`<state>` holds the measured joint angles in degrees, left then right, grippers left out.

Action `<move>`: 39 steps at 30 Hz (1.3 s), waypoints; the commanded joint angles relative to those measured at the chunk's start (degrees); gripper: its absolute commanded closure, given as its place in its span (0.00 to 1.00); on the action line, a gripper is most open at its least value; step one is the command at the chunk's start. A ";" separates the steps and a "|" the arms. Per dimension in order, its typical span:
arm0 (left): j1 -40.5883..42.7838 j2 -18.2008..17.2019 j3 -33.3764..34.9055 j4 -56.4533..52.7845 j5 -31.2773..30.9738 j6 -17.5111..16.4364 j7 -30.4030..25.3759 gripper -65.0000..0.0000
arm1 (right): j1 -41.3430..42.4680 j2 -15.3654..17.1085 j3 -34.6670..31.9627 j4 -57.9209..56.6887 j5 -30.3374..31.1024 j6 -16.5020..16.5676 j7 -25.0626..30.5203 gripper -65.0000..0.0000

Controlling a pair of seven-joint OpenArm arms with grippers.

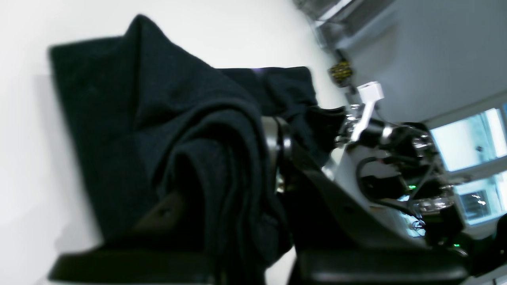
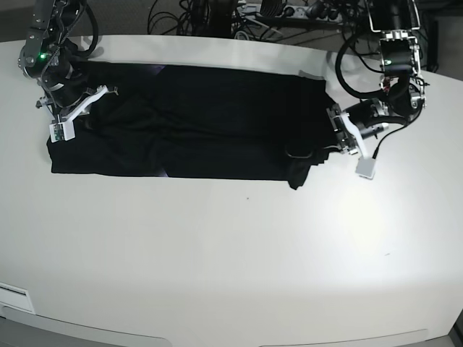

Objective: Fold the T-shirt properly
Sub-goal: 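Fold the strip's end toward the right gripper with the left gripper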

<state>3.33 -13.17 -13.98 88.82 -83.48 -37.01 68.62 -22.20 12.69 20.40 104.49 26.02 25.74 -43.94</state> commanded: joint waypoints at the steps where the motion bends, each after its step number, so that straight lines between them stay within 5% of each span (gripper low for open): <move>1: -0.63 0.90 0.72 1.09 -1.52 -2.19 -0.61 1.00 | -0.02 0.68 0.20 0.39 -0.28 -0.20 -0.87 1.00; 7: -0.61 5.68 6.05 1.07 4.94 -2.99 -5.55 1.00 | -0.02 0.68 0.20 0.39 -0.28 -0.20 -1.29 1.00; 14: -0.66 6.69 10.29 1.07 16.20 -2.99 -13.81 1.00 | -0.04 0.68 0.20 0.39 -0.28 -0.20 -2.19 1.00; 23: -0.66 9.70 11.34 1.07 15.98 -2.99 -16.46 1.00 | -0.02 0.68 0.20 0.39 2.97 0.52 -3.52 1.00; 27: -0.85 12.17 11.34 1.07 11.28 -2.99 -16.44 0.55 | -0.02 0.68 0.20 0.39 5.77 3.06 -5.33 1.00; 29: -1.36 13.44 11.34 1.07 10.75 -2.99 -15.67 0.43 | -0.02 0.68 0.20 0.39 6.73 3.30 -5.40 1.00; 39: -1.29 13.60 13.16 1.07 10.78 -2.99 -8.87 0.43 | -0.02 0.68 0.20 0.39 6.99 3.26 -5.40 1.00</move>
<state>2.72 0.23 -0.95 88.82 -71.11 -39.29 60.29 -22.11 12.97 20.49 104.49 33.04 28.58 -48.49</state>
